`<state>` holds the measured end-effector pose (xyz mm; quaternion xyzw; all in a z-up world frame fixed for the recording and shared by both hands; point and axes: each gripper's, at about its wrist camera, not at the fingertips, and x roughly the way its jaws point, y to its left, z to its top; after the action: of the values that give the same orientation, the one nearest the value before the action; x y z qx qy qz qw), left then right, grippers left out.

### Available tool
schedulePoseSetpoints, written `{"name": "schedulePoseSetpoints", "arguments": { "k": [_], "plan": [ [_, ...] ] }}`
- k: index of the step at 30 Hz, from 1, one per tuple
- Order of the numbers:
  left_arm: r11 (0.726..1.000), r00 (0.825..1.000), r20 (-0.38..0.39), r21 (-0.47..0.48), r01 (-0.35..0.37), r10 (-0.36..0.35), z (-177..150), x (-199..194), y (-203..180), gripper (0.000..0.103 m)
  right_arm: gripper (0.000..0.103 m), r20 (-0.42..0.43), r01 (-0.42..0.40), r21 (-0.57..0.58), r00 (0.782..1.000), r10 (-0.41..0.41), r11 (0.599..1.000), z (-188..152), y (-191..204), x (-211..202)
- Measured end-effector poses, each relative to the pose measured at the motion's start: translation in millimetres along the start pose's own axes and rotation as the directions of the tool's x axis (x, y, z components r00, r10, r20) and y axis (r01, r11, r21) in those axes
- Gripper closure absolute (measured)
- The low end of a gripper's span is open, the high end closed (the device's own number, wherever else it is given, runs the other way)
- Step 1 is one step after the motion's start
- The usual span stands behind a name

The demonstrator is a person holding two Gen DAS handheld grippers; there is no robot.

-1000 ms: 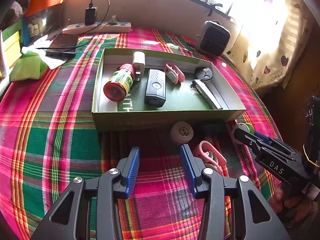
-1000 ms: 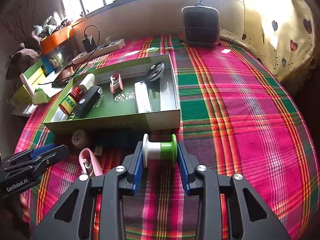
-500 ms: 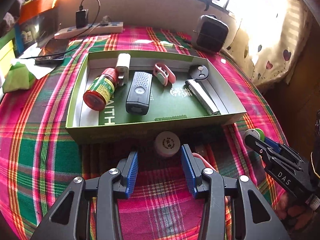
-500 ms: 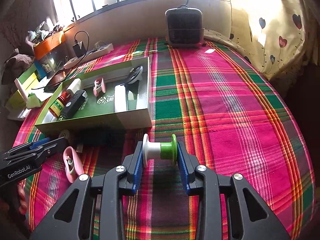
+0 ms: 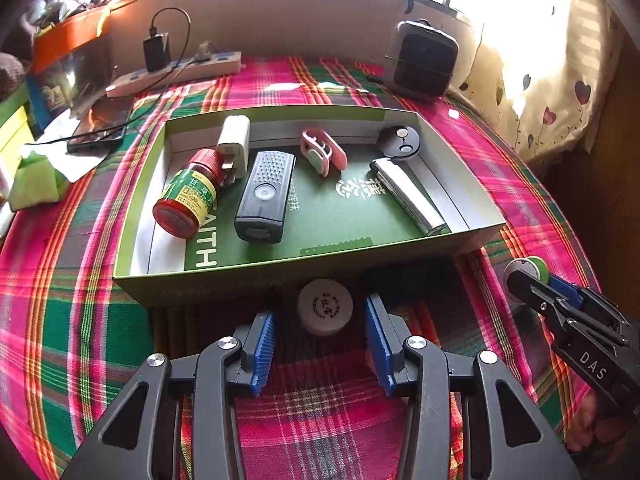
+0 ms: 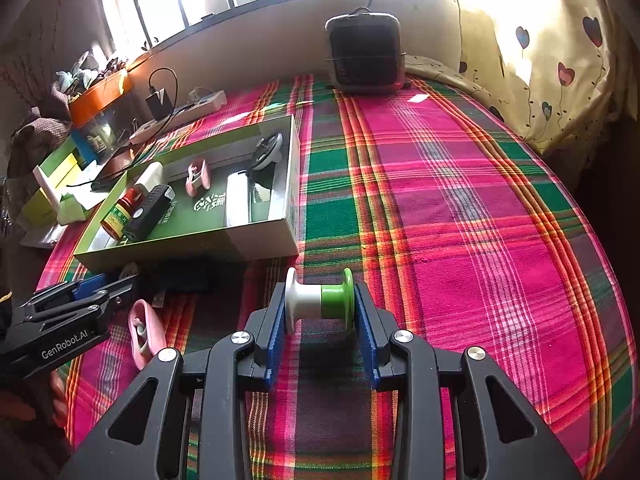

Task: Organize rigid objects
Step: 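Grasp the white-green spool with the right gripper while the left approaches the white disc, then close the left gripper on the white round disc while the right holds the spool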

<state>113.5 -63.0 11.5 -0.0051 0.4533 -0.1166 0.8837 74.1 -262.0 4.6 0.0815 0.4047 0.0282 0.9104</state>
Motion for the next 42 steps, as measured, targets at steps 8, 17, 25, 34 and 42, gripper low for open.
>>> {"name": "schedulePoseSetpoints", "arguments": {
  "k": [8, 17, 25, 34, 42],
  "plan": [
    [1.0, 1.0, 0.012, 0.012, -0.019, 0.019, -1.9, -0.2, -3.3, 0.063, 0.07, 0.001, -0.004, 0.003, 1.0, 0.004, 1.0, -0.2, -0.2, -0.1],
    [0.999, 0.999, 0.019, -0.007, -0.032, 0.032, -2.9, -1.7, 1.9, 0.076, 0.07, 0.001, -0.003, 0.003, 1.0, 0.003, 1.0, -0.6, -0.1, 0.0],
    [1.0, 0.999, 0.025, -0.007, -0.031, 0.031, -4.4, -2.4, 1.7, 0.076, 0.07, 0.0, -0.004, 0.004, 1.0, 0.004, 1.0, -0.7, 0.2, 0.1],
    [1.0, 0.999, 0.025, -0.008, -0.029, 0.029, -4.6, -2.7, 2.1, 0.076, 0.07, 0.0, -0.004, 0.004, 1.0, 0.004, 1.0, -0.6, 0.0, 0.2],
    [1.0, 0.999, 0.026, -0.011, -0.023, 0.023, -4.3, -5.3, 0.8, 0.076, 0.07, 0.0, -0.001, 0.001, 1.0, 0.001, 1.0, -0.7, 0.6, -0.3]
  ]
}}
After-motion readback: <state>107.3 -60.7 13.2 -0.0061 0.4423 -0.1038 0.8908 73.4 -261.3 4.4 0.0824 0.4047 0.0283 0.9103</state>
